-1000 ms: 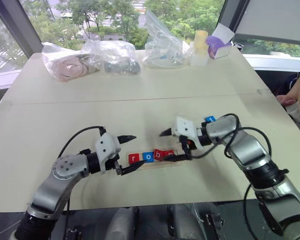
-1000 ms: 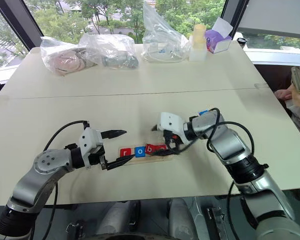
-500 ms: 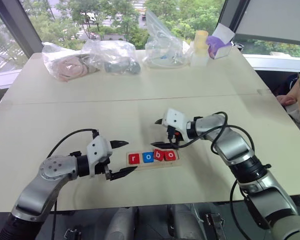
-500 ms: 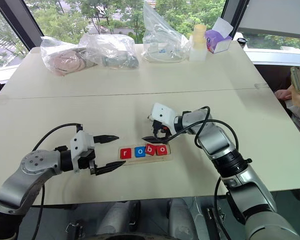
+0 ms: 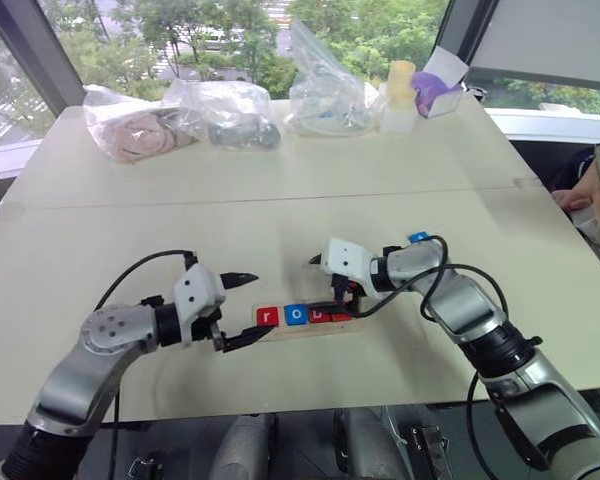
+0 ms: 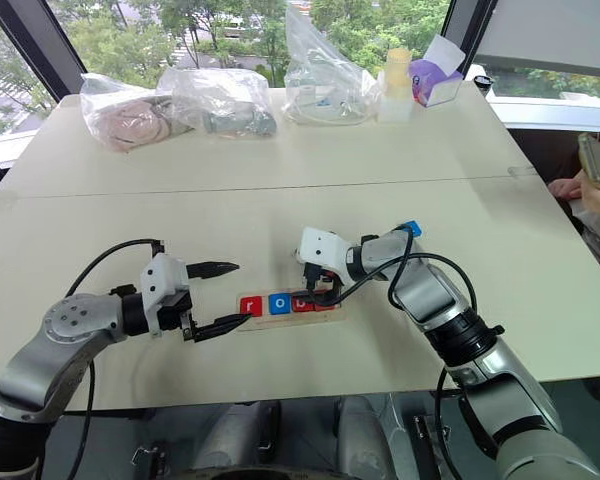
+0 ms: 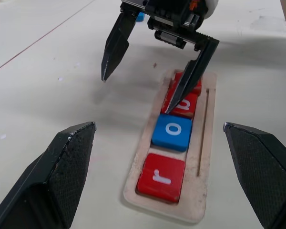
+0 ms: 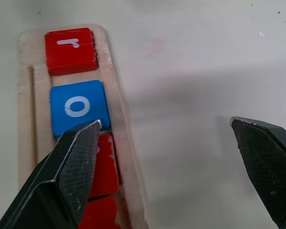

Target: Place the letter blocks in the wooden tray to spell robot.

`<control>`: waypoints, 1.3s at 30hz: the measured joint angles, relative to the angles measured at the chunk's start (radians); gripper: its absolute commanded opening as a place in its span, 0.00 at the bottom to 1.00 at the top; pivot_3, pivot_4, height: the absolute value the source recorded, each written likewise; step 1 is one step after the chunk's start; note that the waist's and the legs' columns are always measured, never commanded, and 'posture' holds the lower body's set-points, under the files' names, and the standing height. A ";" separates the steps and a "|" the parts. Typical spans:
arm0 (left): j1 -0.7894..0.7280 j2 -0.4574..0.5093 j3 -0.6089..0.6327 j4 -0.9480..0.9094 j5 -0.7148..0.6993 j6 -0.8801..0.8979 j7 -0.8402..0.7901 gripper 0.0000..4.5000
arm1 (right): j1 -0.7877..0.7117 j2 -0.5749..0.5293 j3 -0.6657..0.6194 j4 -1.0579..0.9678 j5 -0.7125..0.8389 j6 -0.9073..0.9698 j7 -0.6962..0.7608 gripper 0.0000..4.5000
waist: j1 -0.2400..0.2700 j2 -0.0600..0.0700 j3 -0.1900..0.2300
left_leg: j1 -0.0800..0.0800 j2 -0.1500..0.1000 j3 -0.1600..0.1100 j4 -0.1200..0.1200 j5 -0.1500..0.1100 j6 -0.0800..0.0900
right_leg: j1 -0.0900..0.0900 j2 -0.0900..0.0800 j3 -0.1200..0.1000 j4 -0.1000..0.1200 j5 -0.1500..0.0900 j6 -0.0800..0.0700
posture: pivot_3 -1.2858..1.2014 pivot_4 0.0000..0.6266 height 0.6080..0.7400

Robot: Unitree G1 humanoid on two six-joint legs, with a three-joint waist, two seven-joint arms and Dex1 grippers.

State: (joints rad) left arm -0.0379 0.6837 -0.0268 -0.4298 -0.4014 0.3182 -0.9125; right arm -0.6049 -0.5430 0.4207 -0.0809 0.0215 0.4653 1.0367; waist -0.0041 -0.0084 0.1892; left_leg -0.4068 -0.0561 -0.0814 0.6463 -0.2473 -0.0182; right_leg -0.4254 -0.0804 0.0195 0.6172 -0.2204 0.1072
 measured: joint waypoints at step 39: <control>0.002 -0.017 -0.029 -0.003 0.000 0.001 -0.003 1.00 | 0.202 -0.211 -0.168 -0.122 0.071 0.075 -0.041 0.99 | -0.007 0.000 0.000 | 0.000 0.000 0.001 0.001 0.000 0.000 | 0.000 -0.001 0.001 0.001 -0.001 -0.003 | 0.52 0.24 1.00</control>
State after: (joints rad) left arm -0.0361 0.6664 -0.0554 -0.4333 -0.4011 0.3192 -0.9155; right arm -0.4034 -0.7542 0.2524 -0.2029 0.0926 0.5404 0.9952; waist -0.0107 -0.0087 0.1890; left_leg -0.4066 -0.0560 -0.0807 0.6476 -0.2472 -0.0181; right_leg -0.4249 -0.0809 0.0200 0.6182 -0.2216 0.1044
